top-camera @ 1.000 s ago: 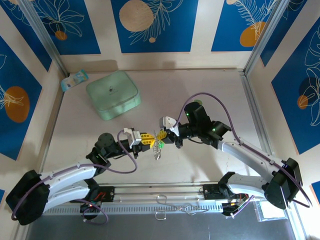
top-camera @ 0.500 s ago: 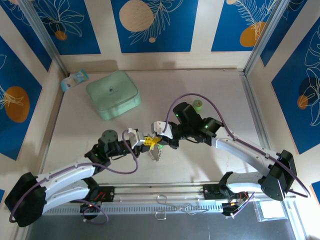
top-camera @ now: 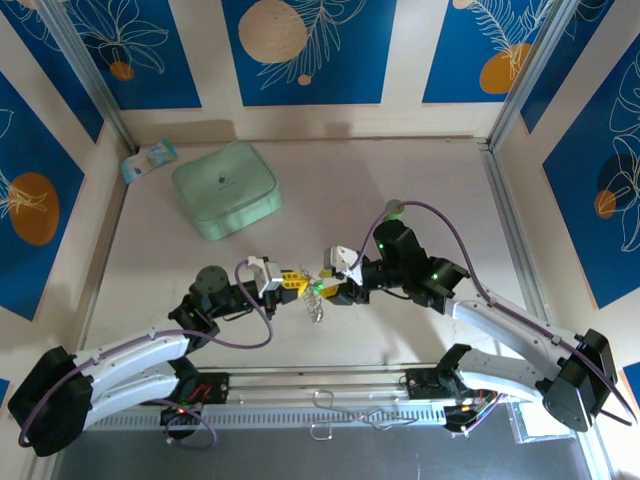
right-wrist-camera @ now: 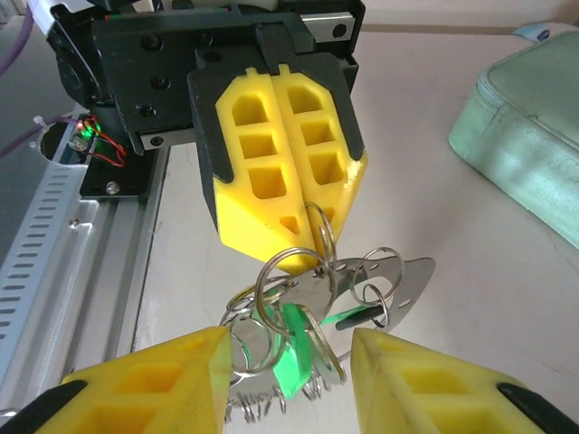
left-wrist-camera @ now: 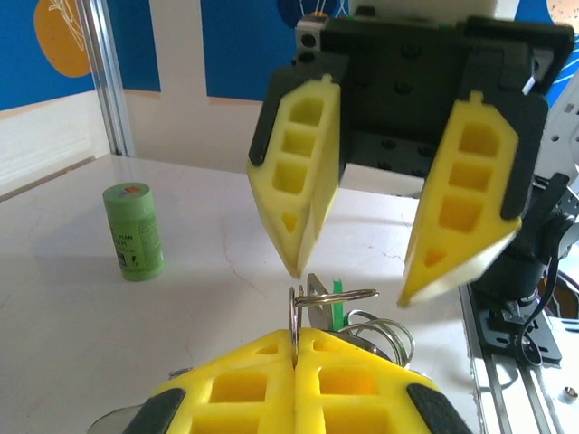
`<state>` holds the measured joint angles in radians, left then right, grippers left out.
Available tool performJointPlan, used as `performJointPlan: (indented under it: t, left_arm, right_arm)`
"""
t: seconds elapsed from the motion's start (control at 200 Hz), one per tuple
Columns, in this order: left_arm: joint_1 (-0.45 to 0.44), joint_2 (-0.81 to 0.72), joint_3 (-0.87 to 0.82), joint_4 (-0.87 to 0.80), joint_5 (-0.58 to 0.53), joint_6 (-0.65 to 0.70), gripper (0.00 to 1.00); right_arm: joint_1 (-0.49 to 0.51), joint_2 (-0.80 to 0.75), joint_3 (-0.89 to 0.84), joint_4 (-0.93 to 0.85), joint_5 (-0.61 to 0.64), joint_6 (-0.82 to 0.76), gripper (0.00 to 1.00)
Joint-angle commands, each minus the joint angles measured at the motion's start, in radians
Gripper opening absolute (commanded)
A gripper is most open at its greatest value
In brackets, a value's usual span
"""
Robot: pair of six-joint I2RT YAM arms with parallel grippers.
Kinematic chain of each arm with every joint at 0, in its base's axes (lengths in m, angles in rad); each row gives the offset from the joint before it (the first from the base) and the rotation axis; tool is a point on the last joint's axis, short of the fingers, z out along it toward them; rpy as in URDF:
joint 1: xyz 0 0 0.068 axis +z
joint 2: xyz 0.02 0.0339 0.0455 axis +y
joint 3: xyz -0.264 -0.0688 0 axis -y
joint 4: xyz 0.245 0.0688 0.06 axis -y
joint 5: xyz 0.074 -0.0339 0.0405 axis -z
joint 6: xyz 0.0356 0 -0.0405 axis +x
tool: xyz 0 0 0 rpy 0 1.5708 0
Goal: Put the keys on the keyring
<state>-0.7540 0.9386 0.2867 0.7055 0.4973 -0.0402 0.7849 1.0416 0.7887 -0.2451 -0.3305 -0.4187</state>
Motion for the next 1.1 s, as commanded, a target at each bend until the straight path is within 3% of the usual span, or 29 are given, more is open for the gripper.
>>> performJointPlan:
  t: [0.0,0.17,0.265,0.54,1.095]
  left_arm:
    - [-0.002,-0.010,0.003,0.068,-0.030,-0.061,0.00]
    - [-0.001,-0.029,0.022,-0.002,-0.080,-0.118,0.00]
    - [-0.002,-0.027,0.020,0.009,-0.081,-0.142,0.00]
    - [-0.002,-0.019,0.035,0.030,-0.085,-0.178,0.00]
    - [-0.001,-0.016,0.063,0.031,-0.067,-0.185,0.00]
  right_arm:
    - [0.043,-0.021,-0.020,0.076,0.111,-0.011,0.41]
    - [0.098,-0.037,-0.035,0.154,0.303,-0.058,0.39]
    - [0.123,-0.044,-0.038,0.170,0.347,-0.092,0.39]
    - [0.171,-0.036,-0.046,0.188,0.393,-0.160,0.31]
    - [0.183,-0.019,-0.032,0.155,0.410,-0.211,0.02]
